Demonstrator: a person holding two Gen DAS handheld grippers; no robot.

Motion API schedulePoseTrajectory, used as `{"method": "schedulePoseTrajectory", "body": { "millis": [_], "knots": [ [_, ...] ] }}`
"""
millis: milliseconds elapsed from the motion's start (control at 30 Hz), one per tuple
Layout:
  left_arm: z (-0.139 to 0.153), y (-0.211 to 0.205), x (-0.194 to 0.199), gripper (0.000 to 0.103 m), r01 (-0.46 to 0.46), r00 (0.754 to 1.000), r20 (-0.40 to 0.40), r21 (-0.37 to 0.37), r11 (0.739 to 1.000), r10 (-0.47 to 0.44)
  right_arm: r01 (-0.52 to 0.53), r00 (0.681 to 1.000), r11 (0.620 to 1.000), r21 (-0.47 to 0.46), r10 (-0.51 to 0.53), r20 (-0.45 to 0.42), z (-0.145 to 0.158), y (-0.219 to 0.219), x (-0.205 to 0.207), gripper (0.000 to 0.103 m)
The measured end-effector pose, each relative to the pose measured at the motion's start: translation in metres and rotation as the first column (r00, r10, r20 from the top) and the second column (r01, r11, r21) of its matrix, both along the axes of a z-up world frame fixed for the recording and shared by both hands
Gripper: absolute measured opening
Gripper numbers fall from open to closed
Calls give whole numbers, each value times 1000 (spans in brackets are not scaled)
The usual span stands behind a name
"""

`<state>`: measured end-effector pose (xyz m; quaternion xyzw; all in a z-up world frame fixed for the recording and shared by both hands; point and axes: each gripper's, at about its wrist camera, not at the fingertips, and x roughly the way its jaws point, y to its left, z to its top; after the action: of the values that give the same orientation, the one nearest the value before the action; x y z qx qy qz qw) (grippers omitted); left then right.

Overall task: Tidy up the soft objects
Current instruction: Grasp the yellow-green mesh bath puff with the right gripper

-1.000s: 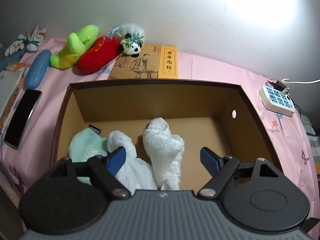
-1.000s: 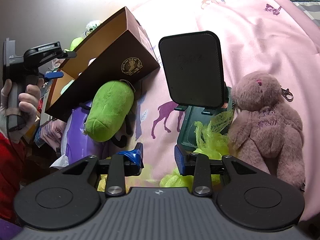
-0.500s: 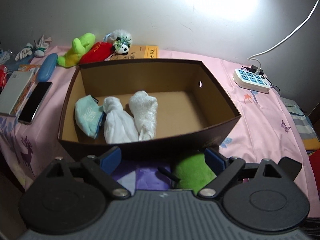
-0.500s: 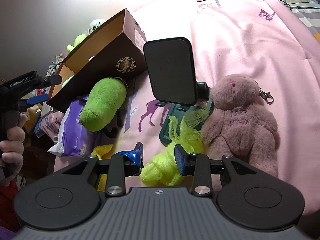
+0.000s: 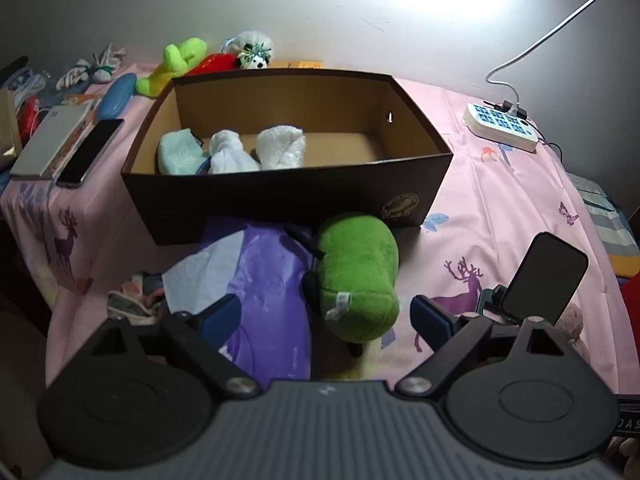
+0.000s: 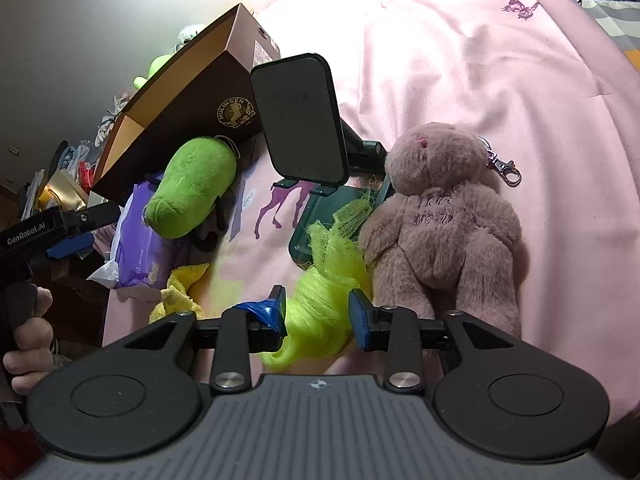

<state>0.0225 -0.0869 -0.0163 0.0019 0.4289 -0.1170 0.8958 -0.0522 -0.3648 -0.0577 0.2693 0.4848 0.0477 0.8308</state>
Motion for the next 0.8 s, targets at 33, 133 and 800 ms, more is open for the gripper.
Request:
{"method": "schedulePoseTrajectory", "body": {
  "millis": [33,133,800],
  "knots": [
    [-1,1,-4,91,-6,1000,-4,0,1000,6,-5,1000,1000,-7,5,0,1,0,-1,17],
    [-3,1,-13,92,-22,1000,-7,6,1000,22,-19,1000,1000,-6,19,-5,-1,-1,-3,18],
    [-15,7,-41,93,-61,996,-58,26,998,63,22,999,995,102,-17,-45,-29,6,16,18]
  ]
}}
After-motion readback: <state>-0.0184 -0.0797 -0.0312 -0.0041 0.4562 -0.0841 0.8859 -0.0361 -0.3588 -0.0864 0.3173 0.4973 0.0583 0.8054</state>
